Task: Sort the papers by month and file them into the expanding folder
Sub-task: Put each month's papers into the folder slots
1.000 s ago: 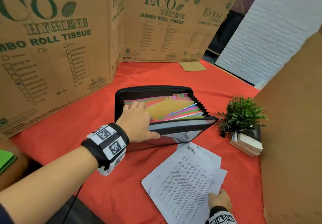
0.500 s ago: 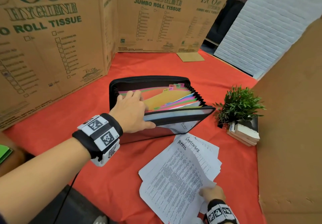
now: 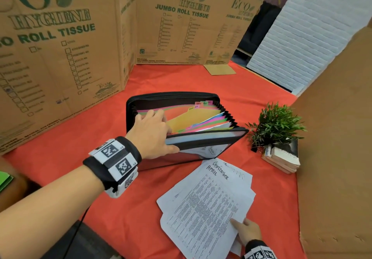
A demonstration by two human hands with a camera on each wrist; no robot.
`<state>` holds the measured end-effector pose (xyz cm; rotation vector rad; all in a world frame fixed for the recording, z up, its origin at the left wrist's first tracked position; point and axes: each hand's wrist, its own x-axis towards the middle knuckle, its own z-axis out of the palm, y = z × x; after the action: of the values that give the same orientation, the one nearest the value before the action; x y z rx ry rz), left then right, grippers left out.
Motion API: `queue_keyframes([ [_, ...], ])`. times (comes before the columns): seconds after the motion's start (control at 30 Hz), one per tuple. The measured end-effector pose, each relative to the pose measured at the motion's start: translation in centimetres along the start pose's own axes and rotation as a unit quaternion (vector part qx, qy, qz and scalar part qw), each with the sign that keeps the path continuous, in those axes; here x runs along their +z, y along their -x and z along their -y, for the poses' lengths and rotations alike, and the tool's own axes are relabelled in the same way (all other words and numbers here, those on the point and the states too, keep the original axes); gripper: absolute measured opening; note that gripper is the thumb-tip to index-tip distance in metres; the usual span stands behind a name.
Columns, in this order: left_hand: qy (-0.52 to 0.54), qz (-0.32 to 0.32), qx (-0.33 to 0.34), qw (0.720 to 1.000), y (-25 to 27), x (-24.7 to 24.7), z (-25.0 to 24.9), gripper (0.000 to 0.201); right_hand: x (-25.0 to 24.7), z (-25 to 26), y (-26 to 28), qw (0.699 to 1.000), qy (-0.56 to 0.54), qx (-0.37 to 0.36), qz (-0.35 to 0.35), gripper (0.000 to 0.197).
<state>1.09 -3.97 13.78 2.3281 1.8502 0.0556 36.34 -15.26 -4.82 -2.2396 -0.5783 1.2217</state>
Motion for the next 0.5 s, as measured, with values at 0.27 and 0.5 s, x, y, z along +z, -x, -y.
queue_keyframes([
  [0.27, 0.013, 0.021, -0.008, 1.000, 0.1, -0.1, 0.0, 0.067, -0.5, 2.1, 1.4, 0.998, -0.049, -0.044, -0.017, 0.022],
  [0.5, 0.004, 0.007, -0.018, 1.000, 0.3, -0.2, 0.0, 0.070, -0.5, 2.9, 0.6, 0.997, -0.028, -0.072, -0.030, 0.029],
])
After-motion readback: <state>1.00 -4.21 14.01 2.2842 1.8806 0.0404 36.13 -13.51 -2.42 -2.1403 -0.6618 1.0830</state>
